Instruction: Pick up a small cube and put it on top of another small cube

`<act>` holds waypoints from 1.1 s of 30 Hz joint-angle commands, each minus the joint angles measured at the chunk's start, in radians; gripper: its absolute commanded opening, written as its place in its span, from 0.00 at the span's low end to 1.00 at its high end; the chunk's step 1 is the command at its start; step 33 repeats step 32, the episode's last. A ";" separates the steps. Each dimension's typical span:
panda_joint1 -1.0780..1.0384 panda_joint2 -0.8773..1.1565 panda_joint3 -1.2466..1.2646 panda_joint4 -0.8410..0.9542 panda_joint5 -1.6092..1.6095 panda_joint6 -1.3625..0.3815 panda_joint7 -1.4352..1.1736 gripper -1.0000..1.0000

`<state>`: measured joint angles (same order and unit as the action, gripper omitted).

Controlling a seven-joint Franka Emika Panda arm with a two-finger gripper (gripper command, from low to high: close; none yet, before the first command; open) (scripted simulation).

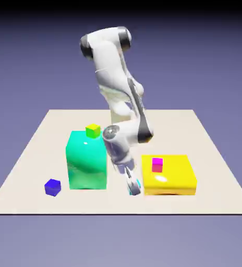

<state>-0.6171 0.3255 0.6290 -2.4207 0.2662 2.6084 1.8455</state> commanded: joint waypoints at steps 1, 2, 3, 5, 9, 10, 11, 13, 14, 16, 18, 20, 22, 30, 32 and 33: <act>-0.005 -0.018 -0.019 0.017 0.004 -0.010 -0.043 0.00; -0.010 -0.036 -0.038 0.034 0.008 -0.019 -0.087 0.00; -0.020 -0.055 -0.066 0.053 0.017 -0.031 -0.130 0.00; -0.045 -0.094 -0.139 0.094 0.040 -0.058 -0.216 0.00; -0.097 -0.166 -0.284 0.171 0.088 -0.112 -0.366 0.00; -0.112 -0.169 -0.320 0.177 0.104 -0.124 -0.362 0.00; -0.129 -0.164 -0.356 0.176 0.122 -0.135 -0.340 0.00; -0.159 -0.153 -0.417 0.170 0.155 -0.150 -0.282 0.00; -0.168 -0.146 -0.433 0.162 0.168 -0.149 -0.239 0.00; -0.187 -0.132 -0.465 0.145 0.193 -0.146 -0.152 0.00; -0.206 -0.118 -0.497 0.128 0.219 -0.143 -0.065 0.00; -0.224 -0.104 -0.529 0.111 0.244 -0.141 0.022 0.00; -0.220 -0.095 -0.511 0.095 0.246 -0.122 0.082 0.00; -0.214 0.070 -0.468 0.113 0.314 0.028 0.021 1.00; -0.217 -0.002 -0.487 0.105 0.284 -0.037 0.048 1.00; -0.217 -0.002 -0.487 0.105 0.284 -0.037 0.048 1.00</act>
